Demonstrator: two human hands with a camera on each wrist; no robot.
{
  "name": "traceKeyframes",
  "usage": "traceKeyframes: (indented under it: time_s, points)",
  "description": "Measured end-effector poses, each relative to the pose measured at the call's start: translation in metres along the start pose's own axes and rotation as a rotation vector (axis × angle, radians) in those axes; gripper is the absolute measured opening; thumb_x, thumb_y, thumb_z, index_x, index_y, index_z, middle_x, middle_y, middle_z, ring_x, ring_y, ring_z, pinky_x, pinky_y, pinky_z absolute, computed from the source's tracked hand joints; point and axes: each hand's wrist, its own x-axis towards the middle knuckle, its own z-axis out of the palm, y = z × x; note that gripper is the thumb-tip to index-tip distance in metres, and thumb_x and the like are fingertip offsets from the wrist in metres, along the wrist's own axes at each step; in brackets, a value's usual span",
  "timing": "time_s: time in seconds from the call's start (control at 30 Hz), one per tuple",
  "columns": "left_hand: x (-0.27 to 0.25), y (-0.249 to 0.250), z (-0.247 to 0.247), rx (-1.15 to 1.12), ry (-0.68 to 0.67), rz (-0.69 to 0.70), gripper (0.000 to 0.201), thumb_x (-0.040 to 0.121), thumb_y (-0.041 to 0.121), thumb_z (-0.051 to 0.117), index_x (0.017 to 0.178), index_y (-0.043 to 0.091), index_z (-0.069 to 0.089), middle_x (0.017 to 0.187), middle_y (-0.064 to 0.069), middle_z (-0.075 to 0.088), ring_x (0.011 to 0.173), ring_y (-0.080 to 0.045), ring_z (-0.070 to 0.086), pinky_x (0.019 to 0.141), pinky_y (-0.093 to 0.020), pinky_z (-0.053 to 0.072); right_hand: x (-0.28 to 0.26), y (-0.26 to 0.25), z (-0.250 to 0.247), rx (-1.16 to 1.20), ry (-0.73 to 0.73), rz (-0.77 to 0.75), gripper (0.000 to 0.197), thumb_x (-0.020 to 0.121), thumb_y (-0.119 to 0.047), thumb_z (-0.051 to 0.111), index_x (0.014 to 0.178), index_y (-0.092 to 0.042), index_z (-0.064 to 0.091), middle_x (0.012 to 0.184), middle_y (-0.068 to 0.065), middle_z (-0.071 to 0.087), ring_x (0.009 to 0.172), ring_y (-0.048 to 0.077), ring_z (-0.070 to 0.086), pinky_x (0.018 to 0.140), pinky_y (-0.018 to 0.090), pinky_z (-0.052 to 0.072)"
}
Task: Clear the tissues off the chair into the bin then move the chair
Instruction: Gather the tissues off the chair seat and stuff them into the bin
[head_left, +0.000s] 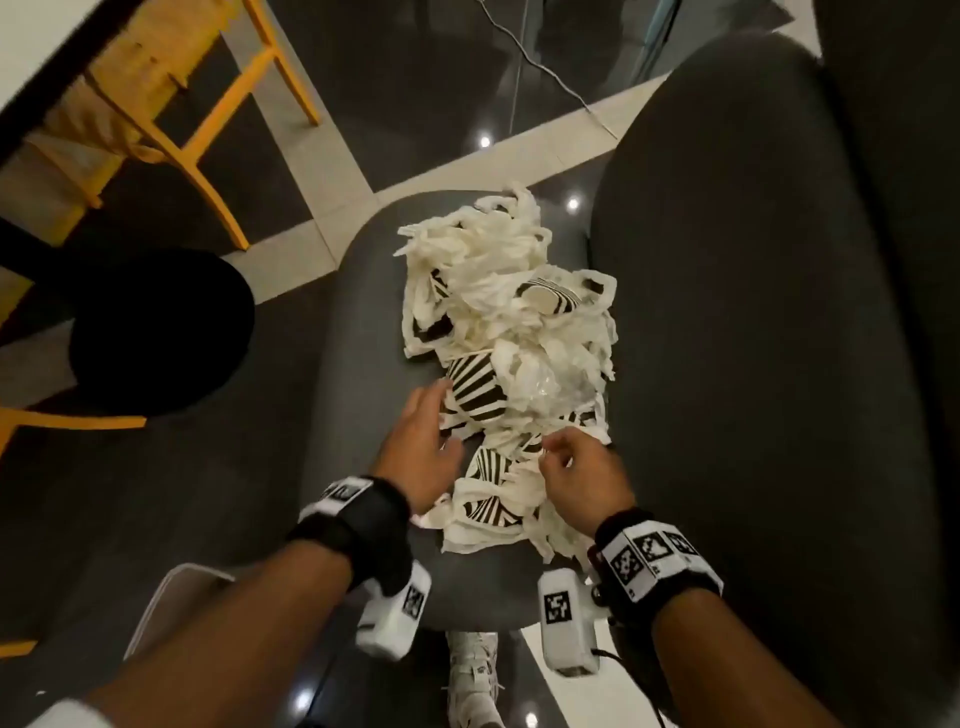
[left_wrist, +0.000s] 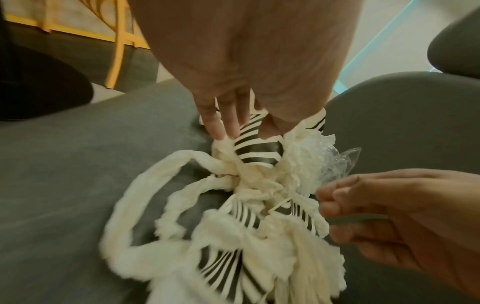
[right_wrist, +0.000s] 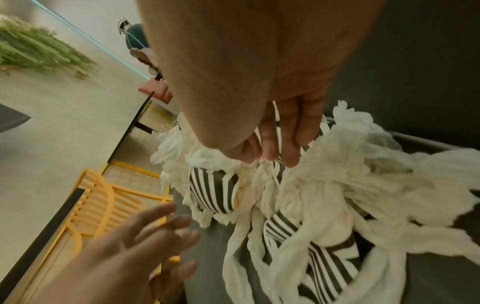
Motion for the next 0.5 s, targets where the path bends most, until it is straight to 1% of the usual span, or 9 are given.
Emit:
traceKeyframes:
  time_s: [0.03, 0.1, 0.17, 0.23, 0.3, 0.37, 0.4, 0.43, 0.5]
  points:
    - [0.015, 0.004, 0.007, 0.008, 0.052, 0.032, 0.067, 0.088, 0.006, 0.058, 0.149, 0.021, 0.033, 0.146, -0.002, 0.036, 0.124, -0.012, 0.047, 0.109, -0.027, 0.04, 0.006, 0.006, -0.002, -0.05, 0.028, 0.019, 0.024, 0.092, -0.023, 0.056, 0.114, -0.021, 0.067, 0.115, -0.001, 0.069, 0.108, 0.02, 0.064, 0.095, 0.033, 0.051]
    - [0.036, 0.013, 0.014, 0.033, 0.104, 0.027, 0.075, 0.085, 0.004, 0.062, 0.15, 0.022, 0.03, 0.152, 0.0, 0.023, 0.132, -0.01, 0.037, 0.111, -0.02, 0.028, 0.018, 0.016, -0.005, -0.16, 0.043, 0.05, 0.029, 0.094, -0.021, 0.055, 0.121, -0.023, 0.064, 0.13, 0.002, 0.061, 0.118, 0.022, 0.058, 0.102, 0.036, 0.049]
    - [0.052, 0.013, 0.023, 0.072, 0.066, -0.011, 0.075, 0.084, 0.009, 0.065, 0.15, 0.023, 0.033, 0.155, -0.002, 0.017, 0.141, -0.02, 0.029, 0.114, -0.024, 0.025, 0.026, 0.02, -0.005, -0.231, 0.011, 0.04, 0.036, 0.094, -0.015, 0.054, 0.129, -0.023, 0.06, 0.139, 0.002, 0.053, 0.128, 0.024, 0.049, 0.106, 0.038, 0.045]
    - [0.054, 0.001, 0.031, 0.127, 0.011, -0.053, 0.068, 0.084, 0.014, 0.068, 0.145, 0.023, 0.038, 0.155, -0.006, 0.018, 0.143, -0.027, 0.026, 0.118, -0.032, 0.025, 0.032, 0.022, -0.001, -0.272, -0.001, -0.008, 0.046, 0.093, -0.01, 0.053, 0.137, -0.023, 0.054, 0.145, 0.001, 0.049, 0.133, 0.026, 0.041, 0.11, 0.039, 0.04]
    - [0.05, -0.011, 0.034, 0.121, 0.022, -0.044, 0.047, 0.084, 0.014, 0.07, 0.126, 0.022, 0.048, 0.147, -0.005, 0.027, 0.137, -0.027, 0.034, 0.114, -0.03, 0.03, 0.037, 0.019, 0.004, -0.326, -0.011, -0.017, 0.052, 0.091, -0.012, 0.053, 0.142, -0.021, 0.047, 0.147, 0.003, 0.048, 0.135, 0.028, 0.039, 0.113, 0.043, 0.037]
    - [0.044, -0.019, 0.03, 0.063, 0.067, -0.05, 0.028, 0.085, 0.015, 0.071, 0.105, 0.021, 0.051, 0.136, 0.0, 0.036, 0.126, -0.021, 0.043, 0.106, -0.028, 0.037, 0.043, 0.017, 0.008, -0.382, -0.016, 0.008, 0.05, 0.09, -0.021, 0.057, 0.139, -0.018, 0.046, 0.142, 0.005, 0.053, 0.133, 0.029, 0.043, 0.11, 0.046, 0.037]
    - [0.04, -0.023, 0.026, 0.023, 0.081, -0.049, 0.023, 0.086, 0.015, 0.07, 0.099, 0.02, 0.051, 0.131, 0.002, 0.038, 0.122, -0.019, 0.046, 0.103, -0.028, 0.041, 0.047, 0.017, 0.009, -0.402, -0.016, 0.028, 0.052, 0.089, -0.029, 0.059, 0.137, -0.016, 0.045, 0.139, 0.006, 0.055, 0.131, 0.03, 0.046, 0.109, 0.047, 0.037]
    - [0.035, -0.026, 0.02, -0.01, 0.093, -0.044, 0.019, 0.086, 0.014, 0.068, 0.096, 0.019, 0.053, 0.128, 0.004, 0.039, 0.119, -0.017, 0.047, 0.101, -0.029, 0.043, 0.05, 0.017, 0.01, -0.421, -0.019, 0.054, 0.06, 0.086, -0.038, 0.062, 0.138, -0.014, 0.043, 0.139, 0.007, 0.056, 0.131, 0.03, 0.048, 0.109, 0.048, 0.037]
    - [0.024, -0.032, 0.007, -0.046, 0.106, -0.009, 0.015, 0.086, 0.012, 0.068, 0.091, 0.018, 0.055, 0.127, 0.004, 0.042, 0.118, -0.013, 0.048, 0.101, -0.034, 0.047, 0.056, 0.016, 0.012, -0.424, -0.041, 0.115, 0.088, 0.078, -0.058, 0.065, 0.146, -0.012, 0.034, 0.14, 0.009, 0.056, 0.132, 0.032, 0.049, 0.111, 0.048, 0.035]
